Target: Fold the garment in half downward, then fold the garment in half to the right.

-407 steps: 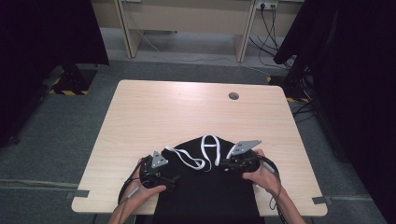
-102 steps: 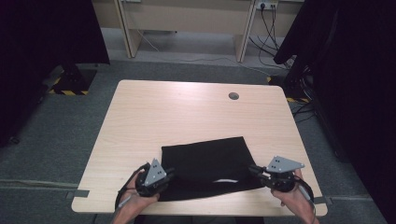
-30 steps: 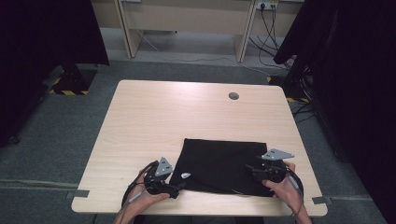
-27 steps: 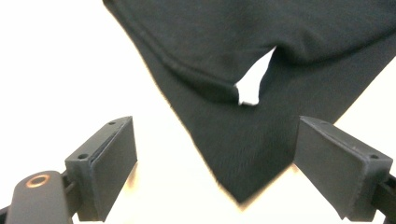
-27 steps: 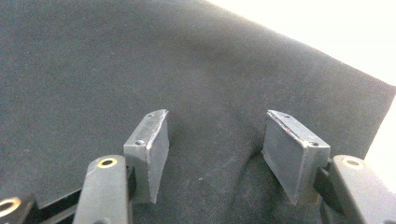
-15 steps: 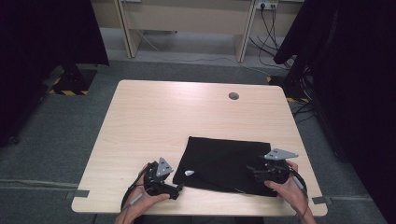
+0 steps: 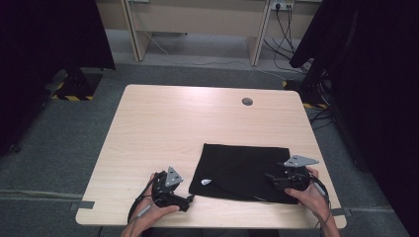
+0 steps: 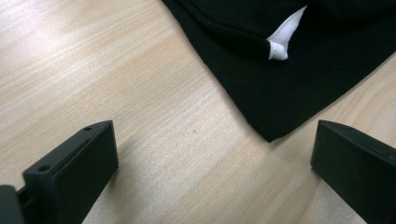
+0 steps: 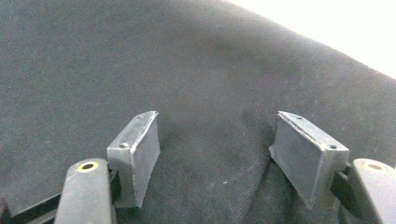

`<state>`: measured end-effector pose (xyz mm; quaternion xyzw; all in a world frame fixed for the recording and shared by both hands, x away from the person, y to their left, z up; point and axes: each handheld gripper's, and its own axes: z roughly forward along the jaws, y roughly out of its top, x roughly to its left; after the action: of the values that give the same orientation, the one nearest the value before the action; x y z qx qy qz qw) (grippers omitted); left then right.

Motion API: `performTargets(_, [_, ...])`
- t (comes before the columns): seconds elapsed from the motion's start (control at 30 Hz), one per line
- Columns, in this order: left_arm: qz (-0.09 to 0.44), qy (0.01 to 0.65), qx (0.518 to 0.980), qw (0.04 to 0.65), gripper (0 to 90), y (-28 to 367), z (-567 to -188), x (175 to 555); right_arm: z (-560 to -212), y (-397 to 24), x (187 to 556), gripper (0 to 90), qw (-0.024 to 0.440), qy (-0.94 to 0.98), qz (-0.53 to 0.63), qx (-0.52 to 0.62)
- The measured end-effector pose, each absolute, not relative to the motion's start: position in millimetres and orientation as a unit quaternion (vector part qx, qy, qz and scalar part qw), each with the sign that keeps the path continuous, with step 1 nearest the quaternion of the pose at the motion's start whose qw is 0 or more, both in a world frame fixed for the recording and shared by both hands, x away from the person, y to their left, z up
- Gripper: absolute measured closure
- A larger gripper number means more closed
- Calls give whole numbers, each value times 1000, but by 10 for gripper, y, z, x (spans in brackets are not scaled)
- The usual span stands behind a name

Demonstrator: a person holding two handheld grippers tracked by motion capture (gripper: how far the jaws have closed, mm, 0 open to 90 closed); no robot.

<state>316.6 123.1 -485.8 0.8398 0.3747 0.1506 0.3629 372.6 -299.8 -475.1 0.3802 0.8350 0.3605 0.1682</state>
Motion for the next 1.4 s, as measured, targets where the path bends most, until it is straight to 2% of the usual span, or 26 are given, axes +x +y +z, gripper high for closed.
performTargets(0.5, [151, 375, 840, 363, 0, 1230, -4857, 3166, -4751, -3198, 3771, 323, 168, 831, 364, 385])
performTargets(0.73, [151, 375, 840, 363, 0, 1231, -4857, 3166, -4660, -3217, 3744, 261, 163, 815, 374, 412])
performTargets(1.13, [150, 373, 841, 362, 0, 1211, -4856, 3176, -4582, -3048, 3667, 253, 166, 819, 370, 406])
performTargets(1.4, [140, 350, 851, 367, 0, 1028, -4852, 3252, -4652, -2748, 3643, 263, 149, 839, 354, 386])
